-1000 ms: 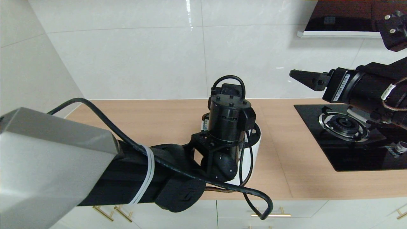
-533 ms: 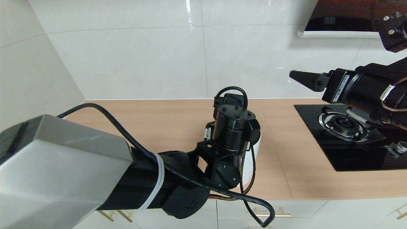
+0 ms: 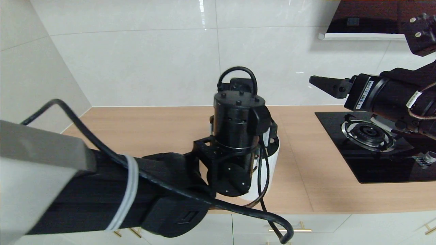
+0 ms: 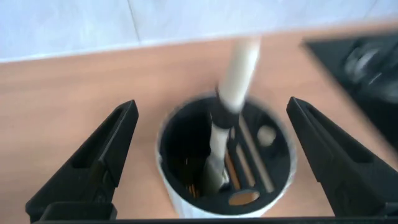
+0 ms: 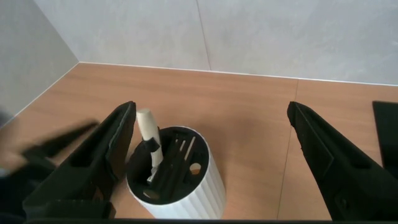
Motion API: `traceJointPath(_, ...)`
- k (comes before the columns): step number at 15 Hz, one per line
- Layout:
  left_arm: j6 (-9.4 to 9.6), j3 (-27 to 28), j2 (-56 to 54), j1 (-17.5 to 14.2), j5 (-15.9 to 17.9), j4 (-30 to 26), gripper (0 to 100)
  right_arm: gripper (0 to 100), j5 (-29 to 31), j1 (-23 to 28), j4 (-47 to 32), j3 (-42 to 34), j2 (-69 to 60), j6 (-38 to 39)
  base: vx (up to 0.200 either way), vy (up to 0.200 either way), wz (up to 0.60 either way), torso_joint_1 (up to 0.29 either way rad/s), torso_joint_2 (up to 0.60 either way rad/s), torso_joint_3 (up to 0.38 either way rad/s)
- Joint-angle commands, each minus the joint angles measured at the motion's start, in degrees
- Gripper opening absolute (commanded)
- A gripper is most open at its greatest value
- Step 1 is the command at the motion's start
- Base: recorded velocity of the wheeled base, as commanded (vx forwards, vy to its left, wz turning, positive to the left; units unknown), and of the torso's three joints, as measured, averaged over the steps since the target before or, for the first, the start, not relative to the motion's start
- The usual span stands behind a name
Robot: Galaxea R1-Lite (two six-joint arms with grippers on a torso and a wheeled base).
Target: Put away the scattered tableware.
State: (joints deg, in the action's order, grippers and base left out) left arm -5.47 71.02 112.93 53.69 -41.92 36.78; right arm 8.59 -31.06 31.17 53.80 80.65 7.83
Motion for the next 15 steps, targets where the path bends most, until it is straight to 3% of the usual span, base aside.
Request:
traceJointPath(1,-1.03,-3.3,-12.1,0.2,3.2,0.5,100,100,0.0,0.0,0.1,0.1,-0.3,0.0,0.000,0.000,0.00,0.000,0.00,0.000)
traceJointPath(4,-1.03,-8.4,-27.8,0.0,8.7,1.0,100,100,0.1,1.1,0.3,0.3,-0.8,-0.1,0.000,0.000,0.00,0.000,0.00,0.000)
traceJointPath(6,-1.38,-20.0,-43.8,-6.4,15.9,0.5,100,100,0.8,3.5,0.4,-2.3,-2.9,-0.1,0.000,0.000,0.00,0.000,0.00,0.000)
traceJointPath(8,-1.38,-32.2,-56.3,-14.9,26.7,-0.9,100,100,0.5,8.2,0.5,-9.9,-8.8,-0.3,0.000,0.000,0.00,0.000,0.00,0.000)
traceJointPath(9,-1.38,-34.4,-59.5,-16.4,28.7,-2.0,100,100,0.5,8.8,0.4,-11.8,-10.8,-0.2,0.000,0.000,0.00,0.000,0.00,0.000)
traceJointPath(10,-1.38,-38.4,-68.4,-19.1,30.1,-8.3,100,100,0.4,10.5,0.3,-18.0,-16.8,-0.4,0.000,0.000,0.00,0.000,0.00,0.000)
traceJointPath(11,-1.38,-39.7,-74.5,-20.6,30.3,-14.6,100,100,0.2,10.8,0.4,-23.5,-22.2,-0.7,0.000,0.000,0.00,0.000,0.00,0.000)
traceJointPath(12,-1.38,-41.1,-79.4,-24.0,30.5,-20.3,100,100,0.1,10.8,0.0,-27.7,-28.2,-2.1,0.000,0.000,0.00,0.000,0.00,0.000)
traceJointPath(15,-1.38,-45.0,-94.7,-30.7,34.0,-36.1,100,100,0.6,11.7,-5.5,-34.6,-47.9,-6.7,0.000,0.000,0.00,0.000,0.00,0.000)
